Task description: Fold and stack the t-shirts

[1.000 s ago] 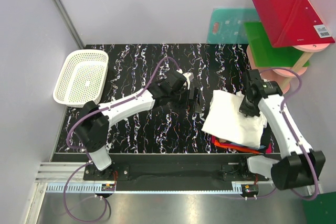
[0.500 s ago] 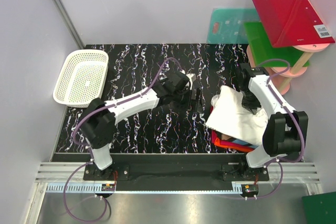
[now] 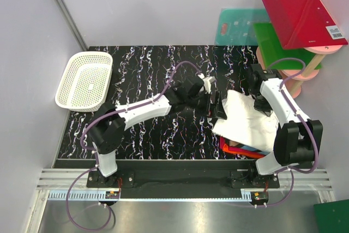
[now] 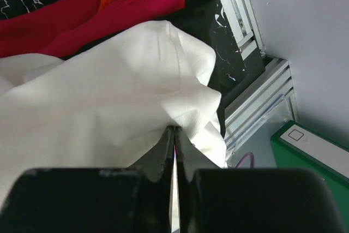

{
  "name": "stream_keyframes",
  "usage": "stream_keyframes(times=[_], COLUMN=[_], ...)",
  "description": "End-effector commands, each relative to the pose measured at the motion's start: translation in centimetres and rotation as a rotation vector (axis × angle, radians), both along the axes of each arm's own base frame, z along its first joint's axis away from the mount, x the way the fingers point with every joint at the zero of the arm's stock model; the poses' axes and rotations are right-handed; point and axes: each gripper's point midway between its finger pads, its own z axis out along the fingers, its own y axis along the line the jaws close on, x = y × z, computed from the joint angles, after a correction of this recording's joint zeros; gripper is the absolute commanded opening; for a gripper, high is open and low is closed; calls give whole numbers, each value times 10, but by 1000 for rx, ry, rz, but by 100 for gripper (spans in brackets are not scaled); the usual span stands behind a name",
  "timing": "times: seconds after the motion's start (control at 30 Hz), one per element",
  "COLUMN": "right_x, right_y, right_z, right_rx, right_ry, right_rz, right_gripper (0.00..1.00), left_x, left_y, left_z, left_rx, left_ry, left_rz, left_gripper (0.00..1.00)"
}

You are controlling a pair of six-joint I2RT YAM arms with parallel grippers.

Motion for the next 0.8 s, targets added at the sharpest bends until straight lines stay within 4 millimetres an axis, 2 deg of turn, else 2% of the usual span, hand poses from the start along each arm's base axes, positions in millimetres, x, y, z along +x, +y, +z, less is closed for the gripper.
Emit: stream_keyframes(times=[0.0,0.13,0.17,0.2,0.27,0.3,0.33,0.43,0.57,0.77], right_x=[9,20,25,33,48,62,67,88,99,96], right_y=[-1,19,32,38,70,83,104,135,140,138], right_z=[15,25,27,37,48,63,69,91,85,75], right_rx=[6,136,211,249,423,494,611,780,794,776], right_ry=[-73,-169,-200,-276,-372,-473,-511,-631,-590,-568], right_rz=[-1,41,65,74,123,149,179,196,191,187], right_gripper=[9,22,26,27,31,32,33,38,40,41], left_x=[-13,-11,-10,-9,-6,-5,-3,-5,-4,-4], left_y=[-21,-14,-9,-7,-1,1,2,7,10,8], left_z=[29,18,14,13,8,7,4,-4,-7,-8], left_rx=[-97,-40,-16,-4,34,46,60,84,96,97], left_ry=[-17,-30,-41,-48,-69,-74,-79,-72,-77,-73], left_rz=[-61,-33,-27,-21,-7,-2,7,14,18,12], left_gripper=[98,98,99,99,99,99,99,99,99,99])
